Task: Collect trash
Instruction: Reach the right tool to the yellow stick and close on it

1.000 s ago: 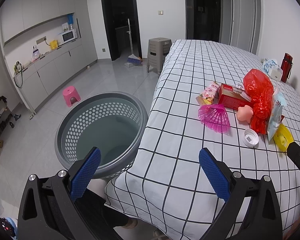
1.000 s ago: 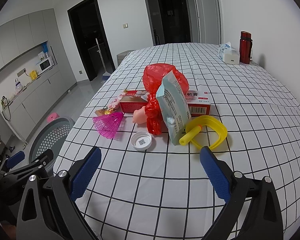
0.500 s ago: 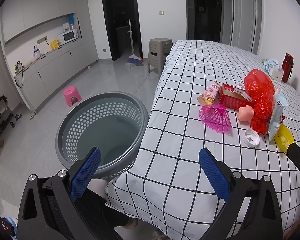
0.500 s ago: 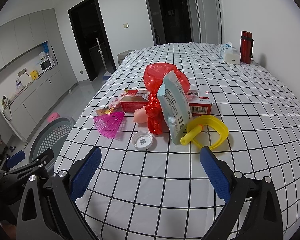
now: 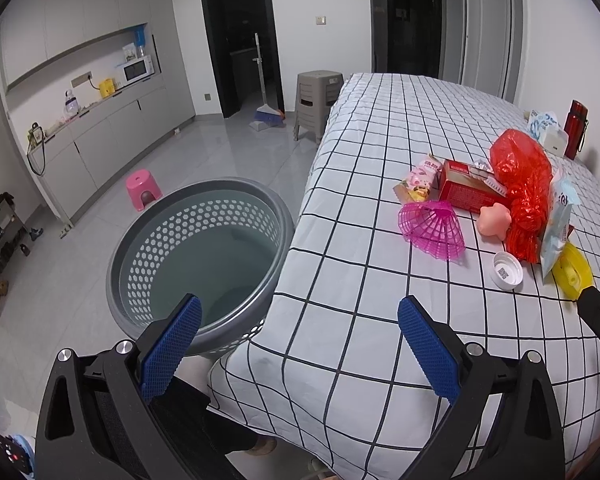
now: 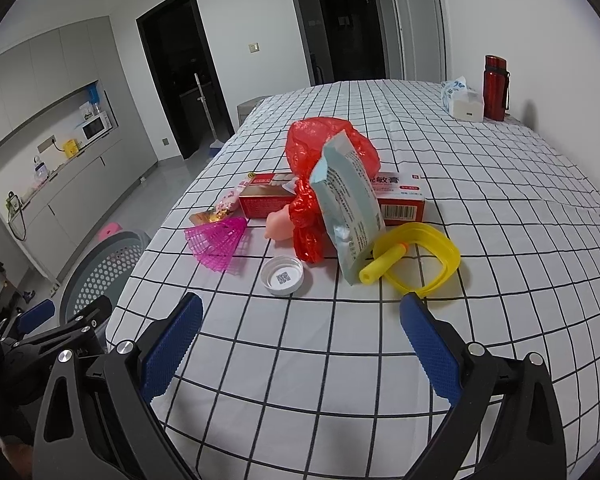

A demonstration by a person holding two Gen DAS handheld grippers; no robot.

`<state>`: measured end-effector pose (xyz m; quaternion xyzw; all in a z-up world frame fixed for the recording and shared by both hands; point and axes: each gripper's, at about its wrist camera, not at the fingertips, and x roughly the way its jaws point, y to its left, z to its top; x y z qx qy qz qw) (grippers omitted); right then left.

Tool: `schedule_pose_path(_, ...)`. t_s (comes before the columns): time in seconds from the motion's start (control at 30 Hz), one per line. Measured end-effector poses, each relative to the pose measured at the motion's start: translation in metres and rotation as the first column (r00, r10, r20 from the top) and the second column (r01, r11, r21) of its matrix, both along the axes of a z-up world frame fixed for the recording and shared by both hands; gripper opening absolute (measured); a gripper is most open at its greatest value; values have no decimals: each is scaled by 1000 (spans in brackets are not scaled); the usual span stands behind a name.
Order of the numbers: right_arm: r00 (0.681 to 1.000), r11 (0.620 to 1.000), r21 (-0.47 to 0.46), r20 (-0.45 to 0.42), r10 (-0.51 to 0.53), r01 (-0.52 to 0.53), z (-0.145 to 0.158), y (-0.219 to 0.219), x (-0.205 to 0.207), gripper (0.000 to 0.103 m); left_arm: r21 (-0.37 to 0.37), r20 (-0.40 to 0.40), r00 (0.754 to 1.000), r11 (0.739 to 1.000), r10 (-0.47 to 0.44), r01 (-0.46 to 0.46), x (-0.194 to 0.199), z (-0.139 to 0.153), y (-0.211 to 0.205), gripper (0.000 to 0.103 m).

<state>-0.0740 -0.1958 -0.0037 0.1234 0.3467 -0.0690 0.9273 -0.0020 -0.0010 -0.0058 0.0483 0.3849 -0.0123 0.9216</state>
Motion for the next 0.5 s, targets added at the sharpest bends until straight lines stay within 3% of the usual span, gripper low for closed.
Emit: schedule_pose_path(0.5,985,987,54,-93,-143,148,-25,-73,-1,94,-19,-58,993,995,-100,99,23,-18,-42,97)
